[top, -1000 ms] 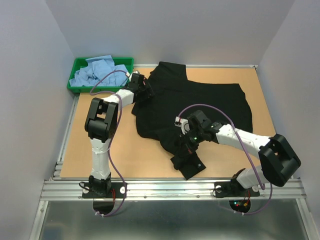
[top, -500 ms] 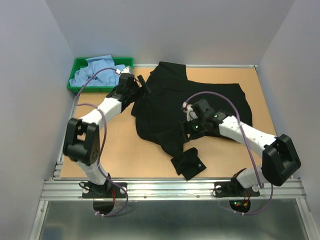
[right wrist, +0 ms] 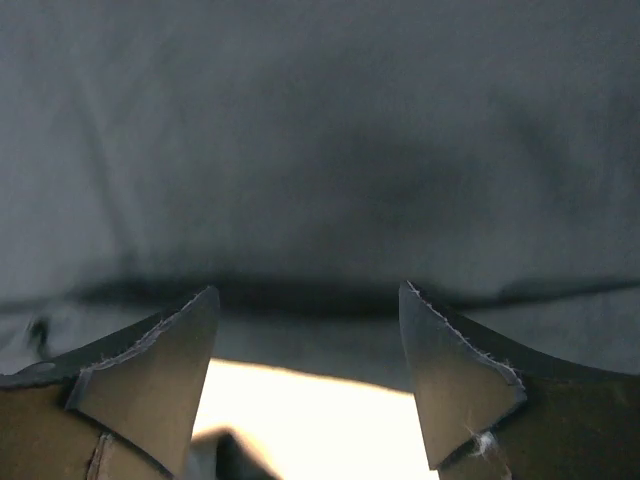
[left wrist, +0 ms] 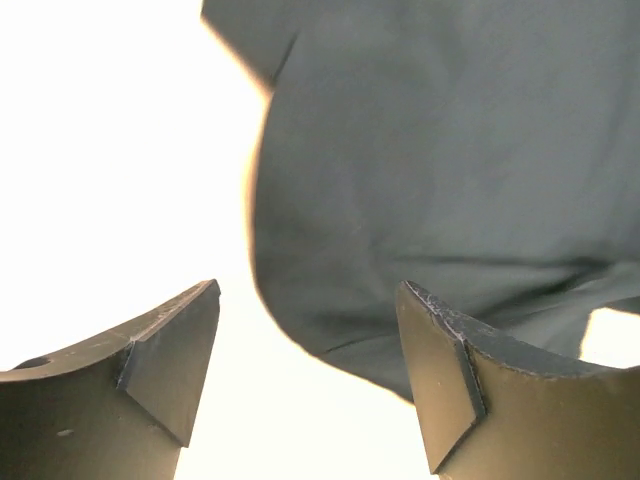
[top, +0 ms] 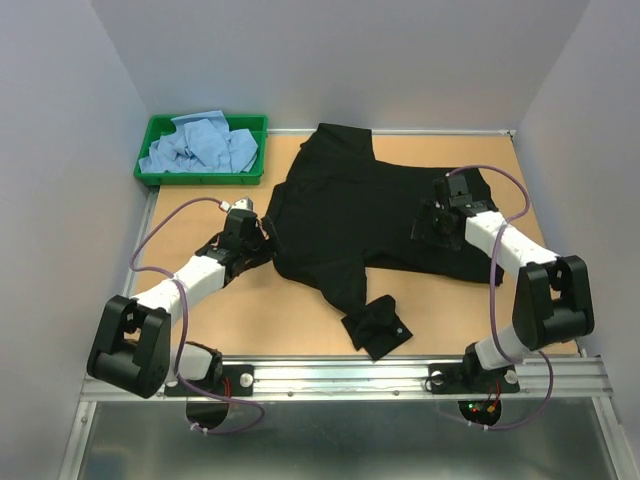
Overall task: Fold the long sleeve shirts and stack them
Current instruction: Flatten the shirt out
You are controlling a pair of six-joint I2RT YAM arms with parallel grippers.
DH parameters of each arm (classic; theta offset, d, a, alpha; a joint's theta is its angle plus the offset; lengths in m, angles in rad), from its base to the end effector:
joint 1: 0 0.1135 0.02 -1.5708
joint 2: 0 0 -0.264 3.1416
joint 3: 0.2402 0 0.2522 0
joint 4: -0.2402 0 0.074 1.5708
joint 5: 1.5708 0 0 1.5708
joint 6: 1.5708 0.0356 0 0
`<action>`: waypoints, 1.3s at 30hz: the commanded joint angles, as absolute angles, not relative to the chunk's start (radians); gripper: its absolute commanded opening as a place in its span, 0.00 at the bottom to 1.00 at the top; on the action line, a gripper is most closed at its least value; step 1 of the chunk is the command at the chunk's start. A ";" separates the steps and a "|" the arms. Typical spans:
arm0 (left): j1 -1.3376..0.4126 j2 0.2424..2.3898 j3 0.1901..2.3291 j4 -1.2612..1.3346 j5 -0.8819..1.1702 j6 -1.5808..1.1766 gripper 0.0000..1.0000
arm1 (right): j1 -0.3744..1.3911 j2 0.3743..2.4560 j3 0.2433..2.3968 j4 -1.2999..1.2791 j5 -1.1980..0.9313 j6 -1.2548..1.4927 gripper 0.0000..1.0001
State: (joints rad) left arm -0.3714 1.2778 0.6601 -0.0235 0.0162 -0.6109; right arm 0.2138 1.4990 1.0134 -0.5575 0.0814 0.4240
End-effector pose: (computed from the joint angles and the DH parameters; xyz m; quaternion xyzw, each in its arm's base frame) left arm 0.2477 -0.0971 0.2077 -0.1032 0.8879 -0.2178 0.3918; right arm 0.2946 0.0610 0.2210 0.1118 0.9582 0.0444 0.2598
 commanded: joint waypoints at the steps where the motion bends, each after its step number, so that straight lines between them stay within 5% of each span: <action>1: -0.376 1.278 0.641 0.037 0.046 -0.640 0.80 | 0.177 1.549 1.072 -0.450 0.147 0.476 0.77; 18: -0.422 1.430 0.620 0.091 0.032 -0.641 0.65 | 0.130 1.692 1.029 -0.282 0.140 0.509 0.76; 21: -0.428 1.453 0.623 0.080 0.029 -0.638 0.55 | 0.127 1.703 1.011 -0.261 0.149 0.512 0.76; 24: -0.431 1.460 0.623 0.072 0.031 -0.637 0.36 | 0.117 1.724 1.005 -0.241 0.160 0.511 0.75; 25: -0.431 1.459 0.621 0.066 0.025 -0.634 0.21 | 0.109 1.732 1.008 -0.235 0.161 0.512 0.75; 29: -0.431 1.439 0.644 0.013 0.008 -0.605 0.00 | 0.088 1.790 1.028 -0.224 0.161 0.506 0.75; 39: -0.384 1.328 0.684 -0.178 -0.049 -0.465 0.00 | 0.023 1.885 1.135 -0.221 0.179 0.462 0.75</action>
State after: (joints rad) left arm -0.4110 1.3804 0.6510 -0.0616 0.0055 -0.5579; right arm 0.0612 1.8214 1.1061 -0.2077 0.1387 0.4877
